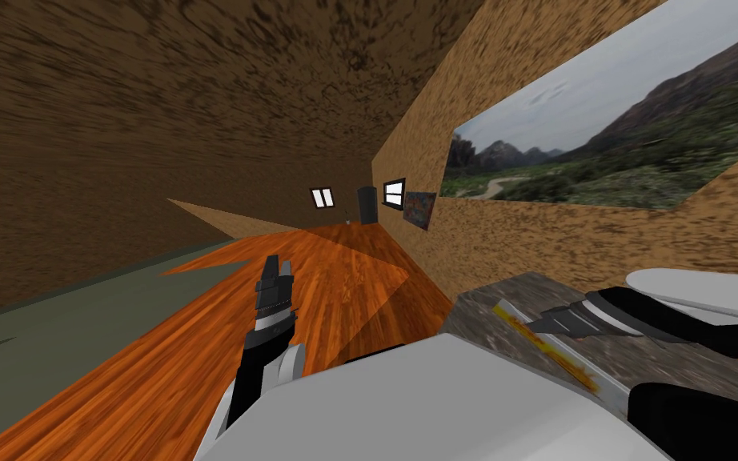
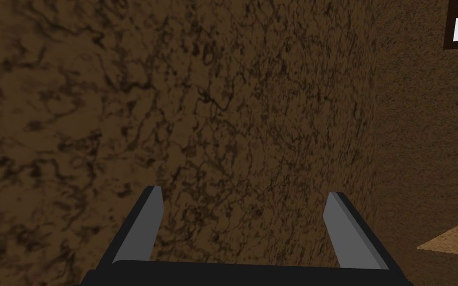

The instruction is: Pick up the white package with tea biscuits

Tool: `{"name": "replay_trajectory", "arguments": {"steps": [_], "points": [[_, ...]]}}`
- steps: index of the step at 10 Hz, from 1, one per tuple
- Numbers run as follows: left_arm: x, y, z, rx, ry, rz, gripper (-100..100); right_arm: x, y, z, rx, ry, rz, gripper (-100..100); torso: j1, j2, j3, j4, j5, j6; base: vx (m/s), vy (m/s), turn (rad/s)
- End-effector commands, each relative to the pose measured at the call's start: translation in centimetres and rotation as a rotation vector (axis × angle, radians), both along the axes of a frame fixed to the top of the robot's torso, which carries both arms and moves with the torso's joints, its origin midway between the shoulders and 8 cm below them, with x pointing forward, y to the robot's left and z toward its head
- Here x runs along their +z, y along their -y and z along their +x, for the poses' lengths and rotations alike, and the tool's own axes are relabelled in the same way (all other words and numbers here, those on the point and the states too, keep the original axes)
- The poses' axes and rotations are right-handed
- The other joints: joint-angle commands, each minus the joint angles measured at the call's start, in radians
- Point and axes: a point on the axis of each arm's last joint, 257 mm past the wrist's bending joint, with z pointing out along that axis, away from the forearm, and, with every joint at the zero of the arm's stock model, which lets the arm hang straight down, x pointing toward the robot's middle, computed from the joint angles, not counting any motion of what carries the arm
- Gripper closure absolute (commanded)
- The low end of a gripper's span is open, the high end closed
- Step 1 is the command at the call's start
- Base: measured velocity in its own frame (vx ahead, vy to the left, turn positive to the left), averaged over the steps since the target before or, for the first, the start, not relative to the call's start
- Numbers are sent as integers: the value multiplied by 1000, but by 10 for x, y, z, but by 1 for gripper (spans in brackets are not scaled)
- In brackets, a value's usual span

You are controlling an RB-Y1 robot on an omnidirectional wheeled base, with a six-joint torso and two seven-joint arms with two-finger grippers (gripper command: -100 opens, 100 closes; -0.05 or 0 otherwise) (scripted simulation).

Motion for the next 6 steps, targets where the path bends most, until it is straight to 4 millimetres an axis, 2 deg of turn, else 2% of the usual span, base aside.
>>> {"name": "replay_trajectory", "arguments": {"steps": [1, 6], "points": [[0, 0, 0, 0, 0, 0, 0, -1, 11, -12, 0, -74, -22, -100, 0, 0, 0, 0, 0, 0, -17, 45, 34], [0, 0, 0, 0, 0, 0, 0, -1, 27, -25, 6, -204, -66, -100, 0, 1, 1, 0, 0, 0, -19, 38, 12]]}}
